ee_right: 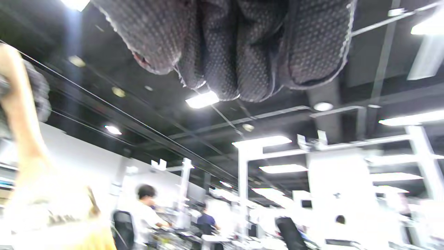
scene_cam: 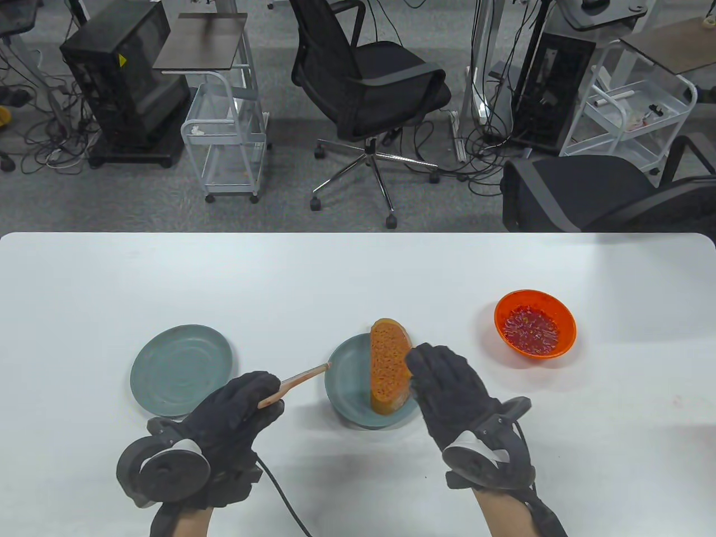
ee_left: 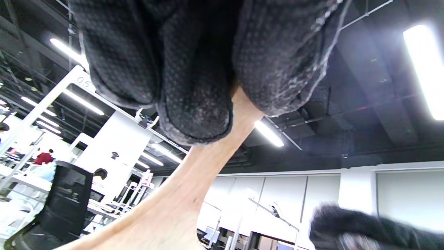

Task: Dip brush into ketchup and spread onto bread slice

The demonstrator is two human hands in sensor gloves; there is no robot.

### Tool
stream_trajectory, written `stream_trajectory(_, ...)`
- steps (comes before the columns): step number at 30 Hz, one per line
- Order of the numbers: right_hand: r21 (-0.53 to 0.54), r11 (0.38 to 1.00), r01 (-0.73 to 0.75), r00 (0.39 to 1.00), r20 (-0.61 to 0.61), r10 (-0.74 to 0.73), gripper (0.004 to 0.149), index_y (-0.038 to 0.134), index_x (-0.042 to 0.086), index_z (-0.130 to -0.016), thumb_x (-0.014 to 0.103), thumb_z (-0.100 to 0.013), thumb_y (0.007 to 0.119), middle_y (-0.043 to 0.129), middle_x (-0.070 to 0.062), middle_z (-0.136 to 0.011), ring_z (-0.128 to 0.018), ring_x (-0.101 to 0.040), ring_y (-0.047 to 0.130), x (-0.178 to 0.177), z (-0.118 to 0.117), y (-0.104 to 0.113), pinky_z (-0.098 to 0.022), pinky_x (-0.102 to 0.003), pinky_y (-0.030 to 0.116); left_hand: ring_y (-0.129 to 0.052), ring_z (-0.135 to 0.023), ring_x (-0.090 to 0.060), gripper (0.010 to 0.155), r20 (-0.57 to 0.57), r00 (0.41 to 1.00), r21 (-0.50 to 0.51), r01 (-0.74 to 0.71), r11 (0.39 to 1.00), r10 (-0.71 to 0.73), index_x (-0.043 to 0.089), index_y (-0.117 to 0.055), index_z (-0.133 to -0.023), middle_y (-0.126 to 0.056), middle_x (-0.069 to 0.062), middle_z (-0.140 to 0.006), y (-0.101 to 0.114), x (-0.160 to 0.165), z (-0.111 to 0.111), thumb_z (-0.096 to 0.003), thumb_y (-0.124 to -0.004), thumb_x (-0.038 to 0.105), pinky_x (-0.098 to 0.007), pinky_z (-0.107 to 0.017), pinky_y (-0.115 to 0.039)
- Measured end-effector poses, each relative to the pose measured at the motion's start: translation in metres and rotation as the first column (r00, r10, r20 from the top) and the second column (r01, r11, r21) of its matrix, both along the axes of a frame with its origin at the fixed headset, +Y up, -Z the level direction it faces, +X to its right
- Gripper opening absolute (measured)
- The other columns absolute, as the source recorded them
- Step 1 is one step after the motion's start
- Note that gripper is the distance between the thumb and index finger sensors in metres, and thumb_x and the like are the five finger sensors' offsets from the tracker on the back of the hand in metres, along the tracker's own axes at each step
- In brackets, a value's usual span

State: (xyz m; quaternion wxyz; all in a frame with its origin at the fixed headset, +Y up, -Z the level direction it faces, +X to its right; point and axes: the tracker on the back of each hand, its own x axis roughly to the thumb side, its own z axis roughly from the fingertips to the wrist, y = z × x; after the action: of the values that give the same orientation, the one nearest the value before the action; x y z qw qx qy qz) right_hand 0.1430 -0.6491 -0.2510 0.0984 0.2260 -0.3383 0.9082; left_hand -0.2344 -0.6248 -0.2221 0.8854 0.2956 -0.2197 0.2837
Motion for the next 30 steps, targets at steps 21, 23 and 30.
stream_trajectory(21,-0.449,0.870,0.205,0.962,0.257,-0.094,0.069,0.044,0.005,-0.113,0.044,-0.061,0.067,0.035,-0.026,-0.114,-0.102,-0.051,0.024,0.057,-0.024,-0.081,-0.067,-0.065,0.029,-0.112,-0.070,-0.022,0.039,-0.369,0.900,-0.156,0.187,0.970,-0.233,0.019,-0.086,-0.085,-0.092,-0.012,-0.089,-0.040,-0.058,-0.012,-0.0496,-0.094,0.032,-0.045,-0.051,-0.096)
stream_trajectory(23,-0.460,0.863,0.207,0.962,0.258,-0.093,0.070,0.044,0.004,-0.113,0.044,-0.061,0.068,0.035,-0.027,-0.114,-0.102,-0.051,0.022,0.059,-0.024,-0.083,-0.067,-0.065,0.029,-0.111,-0.074,-0.022,0.038,-0.408,0.863,-0.200,0.234,0.952,-0.298,0.020,-0.085,-0.085,-0.091,-0.011,-0.090,-0.046,-0.066,-0.013,-0.0497,-0.094,0.031,-0.045,-0.053,-0.095)
stream_trajectory(30,-0.475,0.851,0.226,0.959,0.261,-0.109,0.070,0.044,0.004,-0.113,0.044,-0.061,0.069,0.034,-0.027,-0.114,-0.101,-0.050,0.018,0.060,-0.023,-0.084,-0.067,-0.064,0.027,-0.109,-0.076,-0.024,0.037,-0.459,0.789,-0.305,0.291,0.907,-0.408,0.020,-0.085,-0.084,-0.090,-0.012,-0.091,-0.080,-0.079,-0.022,-0.0494,-0.094,0.030,-0.046,-0.055,-0.094)
